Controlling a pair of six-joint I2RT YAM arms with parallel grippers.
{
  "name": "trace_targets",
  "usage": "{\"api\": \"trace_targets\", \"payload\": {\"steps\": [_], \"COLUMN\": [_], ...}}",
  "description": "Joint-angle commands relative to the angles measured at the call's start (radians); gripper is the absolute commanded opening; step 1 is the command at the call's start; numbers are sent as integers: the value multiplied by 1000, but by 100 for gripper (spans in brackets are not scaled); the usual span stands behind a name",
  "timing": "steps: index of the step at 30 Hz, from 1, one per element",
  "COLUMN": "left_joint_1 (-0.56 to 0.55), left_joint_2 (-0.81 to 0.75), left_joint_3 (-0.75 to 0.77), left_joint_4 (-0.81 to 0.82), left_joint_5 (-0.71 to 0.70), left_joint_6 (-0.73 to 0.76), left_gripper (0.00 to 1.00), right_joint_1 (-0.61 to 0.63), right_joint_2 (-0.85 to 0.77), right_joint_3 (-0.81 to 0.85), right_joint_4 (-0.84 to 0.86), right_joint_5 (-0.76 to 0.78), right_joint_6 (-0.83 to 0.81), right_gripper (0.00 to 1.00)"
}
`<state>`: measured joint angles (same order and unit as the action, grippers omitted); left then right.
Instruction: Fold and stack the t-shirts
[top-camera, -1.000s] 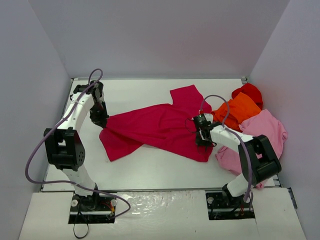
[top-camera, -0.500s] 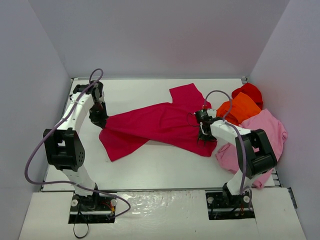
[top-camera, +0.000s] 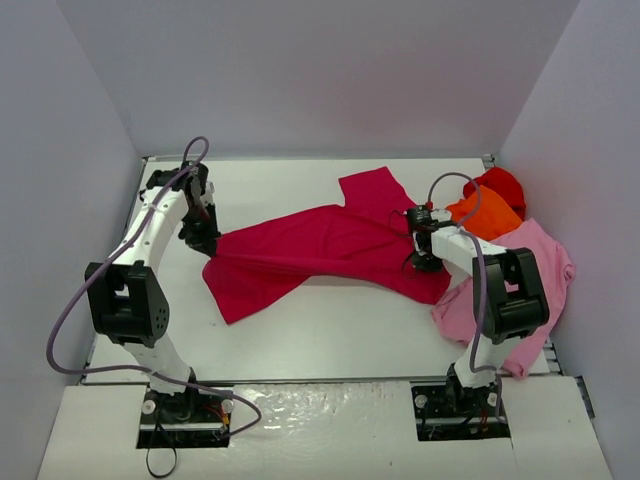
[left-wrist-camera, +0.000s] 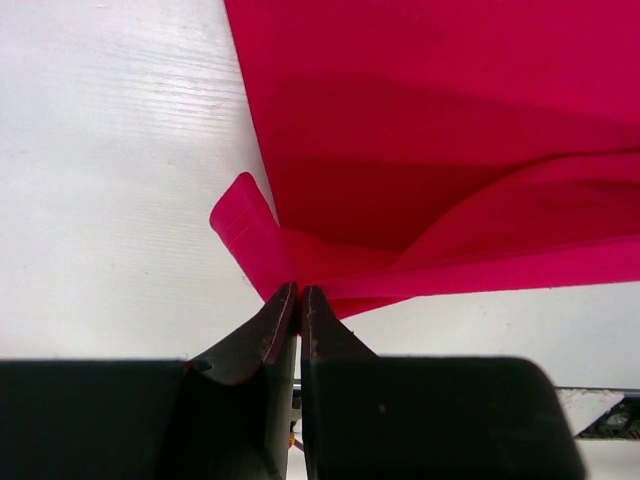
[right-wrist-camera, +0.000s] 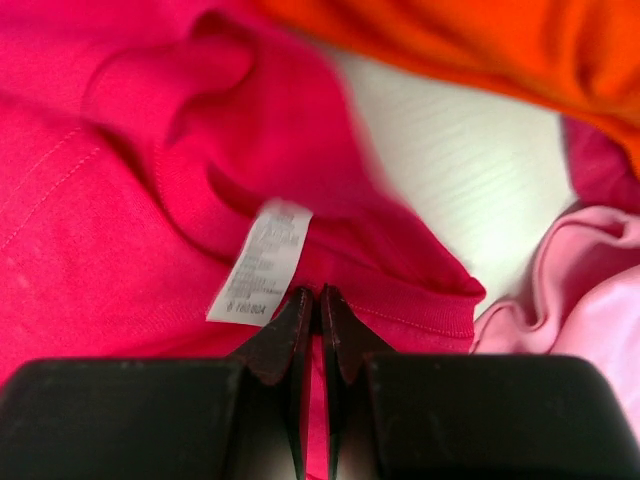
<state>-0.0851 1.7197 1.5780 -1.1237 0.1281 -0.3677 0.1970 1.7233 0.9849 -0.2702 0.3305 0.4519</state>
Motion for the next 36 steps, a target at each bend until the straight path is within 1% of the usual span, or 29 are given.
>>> {"api": "trace_targets", "payload": {"steps": [1,6,10,14,17,18,19,20,21,23,25,26,28,31,34,36], "left_joint_1": [21,20,19,18,18,17,16,17,17,15,12,7,-3,-21,-47,-69], "left_joint_2": [-90,-142,-181,-249,-297,-308,-321,-327,-330,-337,-348,-359,-382,-401,-348,-300], "left_joint_3": [17,-99,-180,-260,-320,-332,-342,-346,-348,-348,-361,-373,-398,-438,-450,-438], "left_joint_4": [-18,46,54,62,90,99,105,104,102,104,128,150,190,263,294,313], "left_joint_5": [-46,65,149,197,289,318,337,345,344,337,335,341,352,354,329,296], "left_joint_6": [34,16,21,15,0,-6,-12,-20,-27,-38,-58,-72,-94,-136,-150,-156], "left_gripper": [0,0,0,0,0,5,19,28,36,54,64,65,66,64,58,55], "right_joint_1": [-79,-108,-126,-150,-168,-173,-175,-175,-174,-173,-174,-174,-172,-155,-89,-23], "right_joint_2": [77,174,302,392,418,416,396,379,353,282,230,196,147,67,19,-4], "right_joint_3": [92,250,390,459,478,477,471,465,453,419,400,387,369,343,339,335], "right_joint_4": [-53,-20,-21,-31,-38,-37,-33,-27,-8,52,105,127,147,193,212,216], "right_joint_5": [198,220,219,220,232,240,258,266,261,232,179,150,85,-27,-110,-163], "right_joint_6": [-23,-22,-34,-47,-39,-29,-13,-2,3,7,5,6,10,20,12,6], "right_gripper": [0,0,0,0,7,10,12,15,21,37,52,54,55,56,56,56]}}
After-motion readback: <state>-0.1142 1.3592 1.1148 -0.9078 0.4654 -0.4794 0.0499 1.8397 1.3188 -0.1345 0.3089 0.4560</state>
